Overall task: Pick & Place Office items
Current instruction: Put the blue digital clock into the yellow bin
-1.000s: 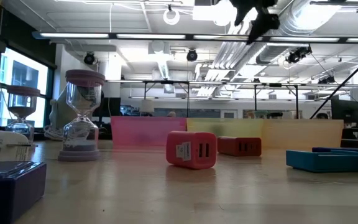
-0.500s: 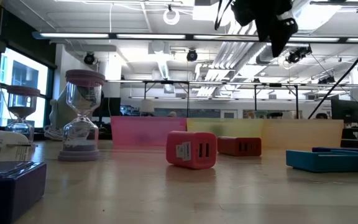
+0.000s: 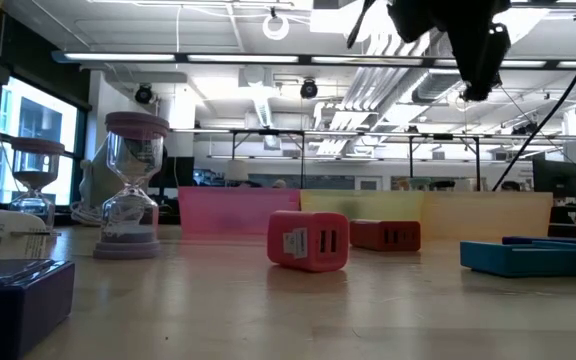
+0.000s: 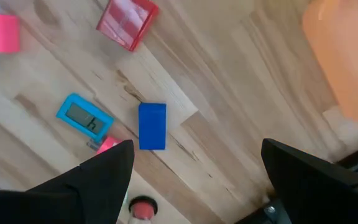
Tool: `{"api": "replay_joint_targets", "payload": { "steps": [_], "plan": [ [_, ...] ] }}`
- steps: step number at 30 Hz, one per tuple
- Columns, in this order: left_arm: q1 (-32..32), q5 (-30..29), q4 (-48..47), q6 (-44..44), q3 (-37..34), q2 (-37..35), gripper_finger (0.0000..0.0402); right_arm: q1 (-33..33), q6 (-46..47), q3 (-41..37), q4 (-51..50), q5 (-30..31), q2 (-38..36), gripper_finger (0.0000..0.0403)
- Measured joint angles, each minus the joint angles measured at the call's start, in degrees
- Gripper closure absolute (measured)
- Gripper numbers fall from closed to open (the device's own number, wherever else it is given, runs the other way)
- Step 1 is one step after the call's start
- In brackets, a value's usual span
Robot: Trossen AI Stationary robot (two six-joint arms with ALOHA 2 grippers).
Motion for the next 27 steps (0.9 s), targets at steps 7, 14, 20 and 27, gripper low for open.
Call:
{"api": "replay_joint_targets", "payload": {
  "steps": [7,14,20,27],
  "plan": [
    [0.53,4.75,-4.45,1.18,0.0,-0.02,0.0062,4.37,6.63,-9.16,8.3,-1.29,0.02,0.0062],
    [-0.62,5.03,-7.34,1.22,0.01,-0.01,0.0062,8.19,13.8,-15.87,16.86,-0.66,0.02,0.0062],
    [0.26,7.72,-7.42,1.2,0.0,-0.02,0.0062,11.02,13.35,-20.52,24.23,0.67,0.02,0.0062],
    [1.24,9.44,-9.32,1.4,0.02,-0.02,0.0062,12.43,14.85,-24.76,26.84,2.69,0.8,0.0062]
  ]
}}
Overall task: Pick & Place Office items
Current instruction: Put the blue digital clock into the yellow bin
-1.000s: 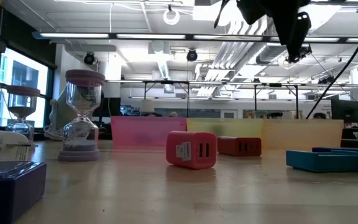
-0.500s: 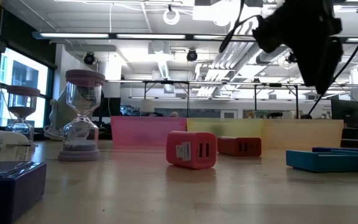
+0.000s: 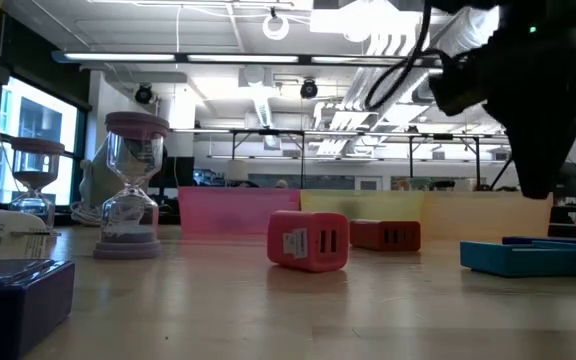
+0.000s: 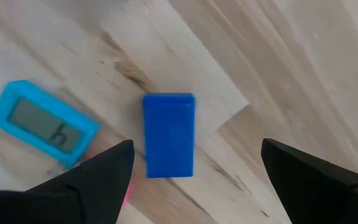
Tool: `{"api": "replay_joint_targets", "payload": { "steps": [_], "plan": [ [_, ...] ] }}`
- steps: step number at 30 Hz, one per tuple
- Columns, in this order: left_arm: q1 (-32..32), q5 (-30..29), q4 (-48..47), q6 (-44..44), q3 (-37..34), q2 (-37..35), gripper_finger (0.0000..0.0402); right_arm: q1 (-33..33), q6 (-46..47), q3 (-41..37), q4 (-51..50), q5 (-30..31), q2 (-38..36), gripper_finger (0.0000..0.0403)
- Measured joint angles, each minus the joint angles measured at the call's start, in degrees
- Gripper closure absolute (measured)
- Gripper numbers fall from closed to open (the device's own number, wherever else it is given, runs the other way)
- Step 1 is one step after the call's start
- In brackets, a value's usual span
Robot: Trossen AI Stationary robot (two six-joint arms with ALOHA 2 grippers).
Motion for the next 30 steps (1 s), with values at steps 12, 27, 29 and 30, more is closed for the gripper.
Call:
{"api": "replay_joint_targets", "payload": {
  "steps": [12,27,29,30],
  "plan": [
    [0.0,-0.03,-1.36,2.24,0.0,0.0,0.0062,-0.24,-3.6,-1.37,4.17,-3.39,1.43,0.0062],
    [0.0,-0.45,-1.61,2.42,0.0,-0.02,0.0062,-0.7,-7.3,-1.0,6.12,-9.56,11.23,0.0062],
    [0.0,-0.56,-1.62,2.39,0.0,-0.02,0.0062,-0.68,-7.15,-1.0,6.21,-10.26,11.94,0.0062],
    [0.0,-0.56,-1.58,2.4,0.0,-0.02,0.0062,-0.73,-7.11,-1.03,6.39,-10.58,12.02,0.0062]
  ]
}}
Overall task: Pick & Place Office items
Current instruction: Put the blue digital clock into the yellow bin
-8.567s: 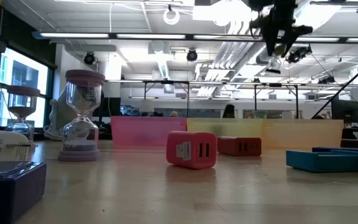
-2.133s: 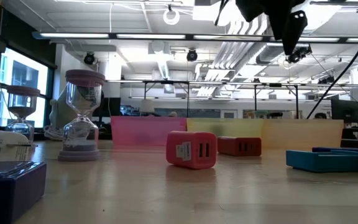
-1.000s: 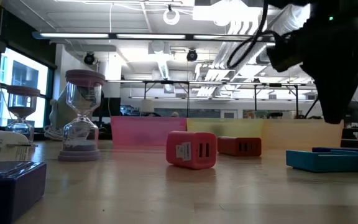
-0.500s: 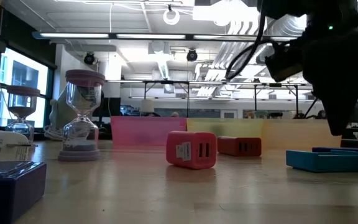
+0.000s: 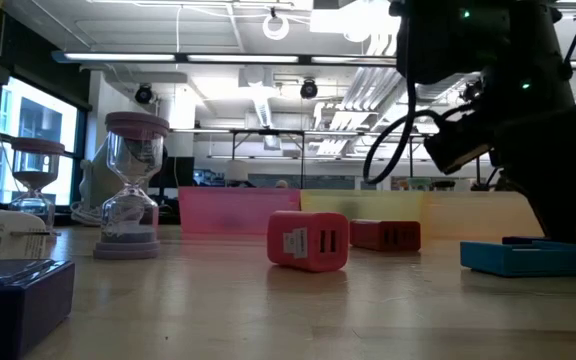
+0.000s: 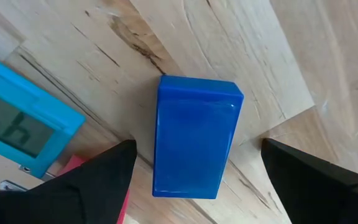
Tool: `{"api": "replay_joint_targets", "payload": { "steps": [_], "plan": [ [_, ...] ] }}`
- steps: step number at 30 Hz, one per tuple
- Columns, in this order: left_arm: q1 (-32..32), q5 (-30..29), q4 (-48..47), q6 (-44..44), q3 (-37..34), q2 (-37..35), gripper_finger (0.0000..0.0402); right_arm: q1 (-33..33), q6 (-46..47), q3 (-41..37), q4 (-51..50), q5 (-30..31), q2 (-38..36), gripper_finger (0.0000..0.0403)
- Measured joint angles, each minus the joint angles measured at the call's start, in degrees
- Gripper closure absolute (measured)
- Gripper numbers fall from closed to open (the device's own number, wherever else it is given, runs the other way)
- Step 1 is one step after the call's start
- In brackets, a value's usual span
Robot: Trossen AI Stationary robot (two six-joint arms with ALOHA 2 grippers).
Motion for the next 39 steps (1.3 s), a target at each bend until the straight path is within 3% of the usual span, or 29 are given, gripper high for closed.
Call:
{"api": "replay_joint_targets", "payload": {
  "steps": [6,15,21,28,33,39],
  "plan": [
    [-0.03,-0.02,-0.02,-0.02,0.0,0.0,0.0062,-0.51,0.02,-0.12,0.72,-0.69,-0.43,0.0104],
    [-0.22,-0.04,-0.3,0.33,0.0,0.0,0.0062,-1.97,1.99,0.03,0.76,-3.7,-0.36,0.0266],
    [-0.12,-0.04,-0.28,0.42,0.0,0.0,0.0062,-2.65,-1.48,5.47,-4.07,-3.15,-0.51,0.0266],
    [-0.07,-0.04,-0.3,0.81,0.0,0.0,0.0062,-5.96,-9.31,16.88,-17.16,0.69,-0.71,0.0266],
    [-0.07,-0.02,-1.97,0.79,0.0,0.0,0.0062,-10.89,-17.3,25.87,-27.75,6.17,-0.78,0.0266],
    [-0.88,0.08,-3.06,0.55,0.0,0.0,0.0062,-19.32,-23.8,32.79,-30.21,10.58,-0.8,0.0266]
  ]
}}
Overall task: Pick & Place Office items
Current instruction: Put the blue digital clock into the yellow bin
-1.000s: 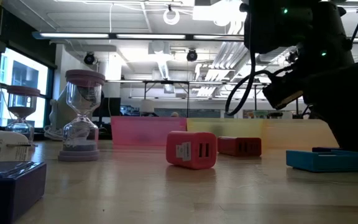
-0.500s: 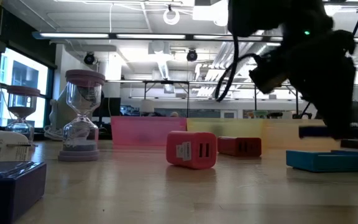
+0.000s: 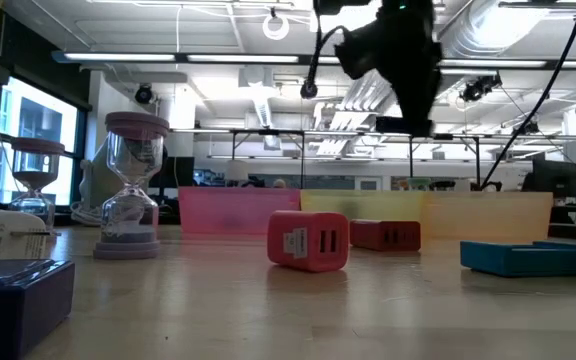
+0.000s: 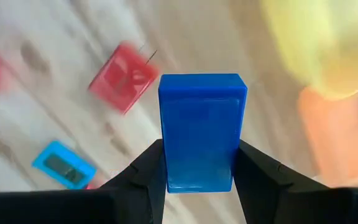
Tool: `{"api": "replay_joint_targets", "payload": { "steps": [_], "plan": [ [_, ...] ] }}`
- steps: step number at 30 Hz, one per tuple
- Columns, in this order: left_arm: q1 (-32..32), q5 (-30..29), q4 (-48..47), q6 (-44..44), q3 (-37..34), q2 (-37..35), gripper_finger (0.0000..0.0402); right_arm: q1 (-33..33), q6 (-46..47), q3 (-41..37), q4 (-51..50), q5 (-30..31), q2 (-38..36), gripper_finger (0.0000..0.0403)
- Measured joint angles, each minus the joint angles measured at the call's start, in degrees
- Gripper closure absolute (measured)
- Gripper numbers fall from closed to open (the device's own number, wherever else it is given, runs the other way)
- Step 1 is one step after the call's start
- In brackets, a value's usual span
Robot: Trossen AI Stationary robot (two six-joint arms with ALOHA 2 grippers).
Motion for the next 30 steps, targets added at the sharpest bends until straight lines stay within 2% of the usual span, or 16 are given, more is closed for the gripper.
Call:
{"api": "replay_joint_targets", "payload": {
  "steps": [9,18,26,30],
  "plan": [
    [-1.37,-0.38,-0.02,-0.03,0.0,0.0,0.0062,-12.47,-5.59,2.18,1.57,3.65,0.0,0.0266],
    [-1.37,-6.32,1.44,-1.68,0.0,0.0,0.0062,-23.19,-13.59,2.16,8.04,3.88,0.0,0.0266],
    [-1.37,-10.99,6.17,-8.48,0.02,0.0,0.0062,-30.22,-21.77,2.23,15.9,3.77,0.88,0.0266],
    [-1.36,-13.97,7.36,-11.59,0.02,0.0,0.0062,-32.59,-25.19,4.39,16.16,3.36,3.27,0.0266]
  ]
}}
